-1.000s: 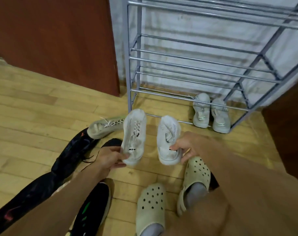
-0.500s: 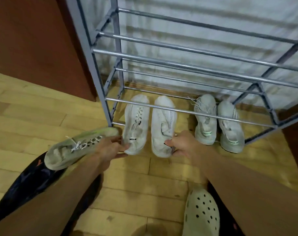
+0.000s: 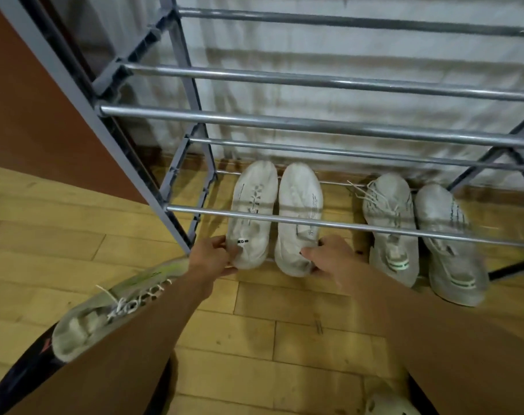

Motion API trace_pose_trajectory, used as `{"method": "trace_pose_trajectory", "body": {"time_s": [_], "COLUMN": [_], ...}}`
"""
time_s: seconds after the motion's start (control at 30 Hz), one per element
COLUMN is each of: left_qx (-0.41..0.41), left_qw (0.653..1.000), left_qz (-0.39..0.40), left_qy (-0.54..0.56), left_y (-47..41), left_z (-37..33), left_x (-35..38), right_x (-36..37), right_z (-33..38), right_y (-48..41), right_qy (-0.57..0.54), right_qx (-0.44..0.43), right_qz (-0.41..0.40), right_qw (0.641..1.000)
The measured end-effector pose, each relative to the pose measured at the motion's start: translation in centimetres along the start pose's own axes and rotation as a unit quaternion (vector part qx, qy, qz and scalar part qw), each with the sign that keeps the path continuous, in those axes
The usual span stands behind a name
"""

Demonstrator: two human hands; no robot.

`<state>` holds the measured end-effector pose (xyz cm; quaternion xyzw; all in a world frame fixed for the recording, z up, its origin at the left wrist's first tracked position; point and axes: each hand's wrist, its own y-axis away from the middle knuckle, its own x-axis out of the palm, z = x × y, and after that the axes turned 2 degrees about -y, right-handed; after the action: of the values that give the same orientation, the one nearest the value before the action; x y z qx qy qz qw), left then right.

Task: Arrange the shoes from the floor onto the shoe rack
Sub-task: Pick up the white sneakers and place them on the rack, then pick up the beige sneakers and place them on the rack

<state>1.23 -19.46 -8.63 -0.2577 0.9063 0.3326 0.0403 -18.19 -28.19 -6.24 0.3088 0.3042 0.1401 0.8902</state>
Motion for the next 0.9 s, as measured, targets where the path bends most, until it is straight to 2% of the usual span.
{"method": "trace_pose_trajectory", "body": {"time_s": [0.1,0.17,0.37,0.53,0.7,0.8,0.9], "left_qx": [0.052,0.056,0.014,0.012,-0.001,-0.017,-0.055], "left_qw": [0.996,0.994,0.996,0.99,0.955,0.952,0.957], "left_qz": [-0.041,-0.054,0.011,-0.005,-0.052,-0.073,-0.039], "left_qy": [-0.056,-0.076,-0.084,-0.14,-0.292,-0.298,-0.281], "left_y": [0.4,1.2,5.8,10.9,16.4,17.6,18.1], "left_z": [0.5,0.7,1.5,2.5,4.9,7.5,9.7], "left_x": [-0.4,-1.2,-5.3,-10.1,-16.0,-19.3,-21.2], "right_x": [0.0,-0.1,0.1,2.2,6.1,8.8,11.1], "right_z": [-0.4,-0.1,1.1,1.2,1.6,1.4,0.9], "right_y": [0.4,1.3,6.7,13.4,18.9,20.7,21.5], "right_qy": [0.023,0.046,0.114,0.198,0.214,0.215,0.211], "right_qx": [-0.003,-0.003,-0.03,-0.047,-0.072,-0.085,-0.087], "right_qz": [-0.014,-0.013,-0.007,0.054,0.103,0.133,0.154], "right_qw": [1.0,0.999,0.993,0.978,0.969,0.964,0.961]}}
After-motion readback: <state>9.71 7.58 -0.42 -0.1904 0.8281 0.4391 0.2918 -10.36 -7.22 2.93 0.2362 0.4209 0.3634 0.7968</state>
